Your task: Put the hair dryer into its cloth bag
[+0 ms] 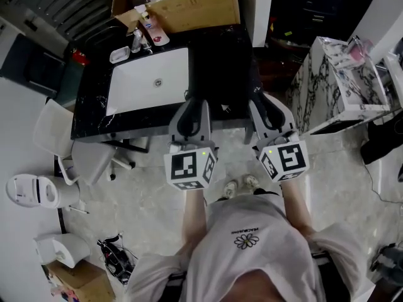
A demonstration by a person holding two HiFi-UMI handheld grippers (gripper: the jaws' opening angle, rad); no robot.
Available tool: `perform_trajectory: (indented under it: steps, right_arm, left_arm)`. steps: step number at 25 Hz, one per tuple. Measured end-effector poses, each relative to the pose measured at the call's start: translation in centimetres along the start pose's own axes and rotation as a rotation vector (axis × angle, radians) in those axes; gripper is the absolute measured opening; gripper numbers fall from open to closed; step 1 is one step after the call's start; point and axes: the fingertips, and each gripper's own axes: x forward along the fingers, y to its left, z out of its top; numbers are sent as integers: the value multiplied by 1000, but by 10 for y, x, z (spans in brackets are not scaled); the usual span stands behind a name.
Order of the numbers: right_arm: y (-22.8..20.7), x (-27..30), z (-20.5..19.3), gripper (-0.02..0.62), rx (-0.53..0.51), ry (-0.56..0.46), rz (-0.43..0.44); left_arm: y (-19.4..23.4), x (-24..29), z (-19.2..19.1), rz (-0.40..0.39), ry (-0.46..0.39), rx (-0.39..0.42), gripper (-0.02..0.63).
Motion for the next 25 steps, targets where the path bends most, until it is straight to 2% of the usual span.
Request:
perform_trajectory:
  steps: [2,6,19,25]
  right_arm:
    - [-2,-9,-2,41,-22,-9,-45]
    - [-1,-23,-12,12,-39,7,-100]
    - [3,-34,-17,12,-54,31,-102]
    - [6,-34,-12,12,-65,27,-96]
  left_arm:
    - [-3,-9,-1,9,-9,8,50]
    - [-8,-22,-6,22,-4,38,23]
    - [-8,-35,-10,48,15,39,15]
    - [-10,-40,0,42,-16,48,15]
